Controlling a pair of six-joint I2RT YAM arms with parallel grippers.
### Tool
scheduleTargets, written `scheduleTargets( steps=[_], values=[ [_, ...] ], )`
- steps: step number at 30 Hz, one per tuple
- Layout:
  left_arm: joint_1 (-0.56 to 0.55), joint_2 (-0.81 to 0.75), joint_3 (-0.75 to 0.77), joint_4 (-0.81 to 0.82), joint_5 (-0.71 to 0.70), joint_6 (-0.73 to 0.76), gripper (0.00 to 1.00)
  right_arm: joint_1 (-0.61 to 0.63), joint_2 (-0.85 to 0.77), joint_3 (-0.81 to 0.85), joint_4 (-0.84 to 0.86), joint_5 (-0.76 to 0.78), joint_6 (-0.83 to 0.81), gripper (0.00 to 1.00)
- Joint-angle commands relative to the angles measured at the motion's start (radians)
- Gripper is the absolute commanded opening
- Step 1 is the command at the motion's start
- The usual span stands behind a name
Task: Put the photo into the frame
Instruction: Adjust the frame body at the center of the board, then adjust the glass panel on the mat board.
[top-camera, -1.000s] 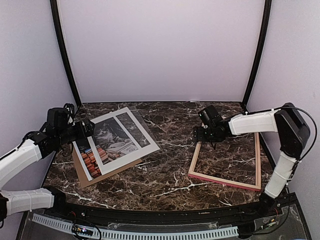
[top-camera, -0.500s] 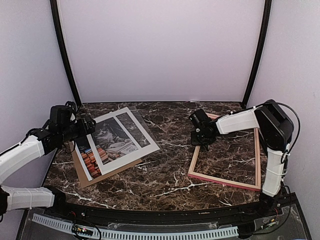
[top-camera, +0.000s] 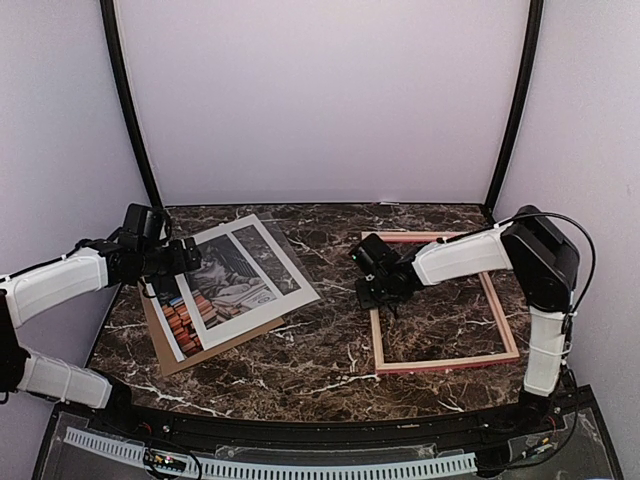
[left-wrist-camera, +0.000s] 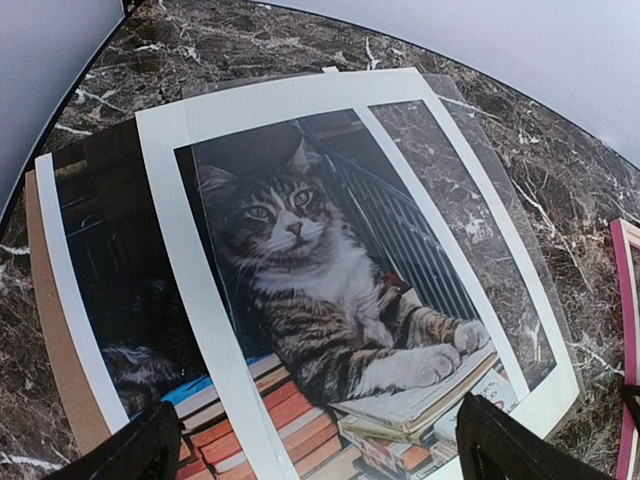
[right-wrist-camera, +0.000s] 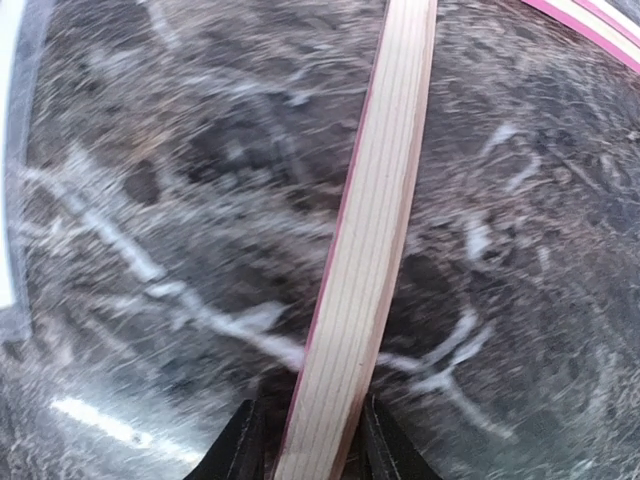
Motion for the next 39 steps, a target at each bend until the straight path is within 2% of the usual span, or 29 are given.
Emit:
scheduleTargets(
  steps=[1, 7, 10, 13, 16, 19, 25, 32, 39],
  values=[
    [0.009, 0.001, 0.02, -0.05, 0.007, -0.014, 0.99, 0.056, -0.005, 0.0, -0.029, -0.017, -0.006, 0.34],
    [0.016, -0.021, 0.005, -0.059, -0.001, -0.006, 0.99, 0.091, -0.054, -0.002, -0.04, -0.04, 0.008, 0.41],
    [0.039, -0.019, -0.004, -0.078, 0.023, -0.003, 0.99, 0.091, -0.084, 0.005, -0.035, -0.062, -0.011, 0.53],
    [0.102, -0.009, -0.02, -0.087, 0.108, -0.01, 0.99, 0.091, -0.11, 0.033, -0.042, -0.053, -0.041, 0.66],
    [0.148, -0.006, -0.045, -0.079, 0.186, -0.017, 0.99, 0.091, -0.122, 0.082, -0.045, -0.048, -0.073, 0.74],
    [0.159, 0.005, -0.054, -0.075, 0.219, -0.016, 0.99, 0.091, -0.099, 0.136, -0.019, -0.106, -0.104, 0.82],
    [0.176, 0.079, -0.047, -0.059, 0.243, -0.012, 0.98, 0.091, 0.04, 0.306, -0.004, -0.234, -0.12, 0.85],
    [0.191, 0.186, -0.02, 0.007, 0.34, -0.03, 0.95, 0.081, 0.23, 0.53, -0.048, -0.31, -0.086, 0.86],
    [0.191, 0.272, 0.004, 0.073, 0.425, -0.033, 0.92, 0.036, 0.325, 0.588, -0.047, -0.405, -0.002, 0.85]
  ],
)
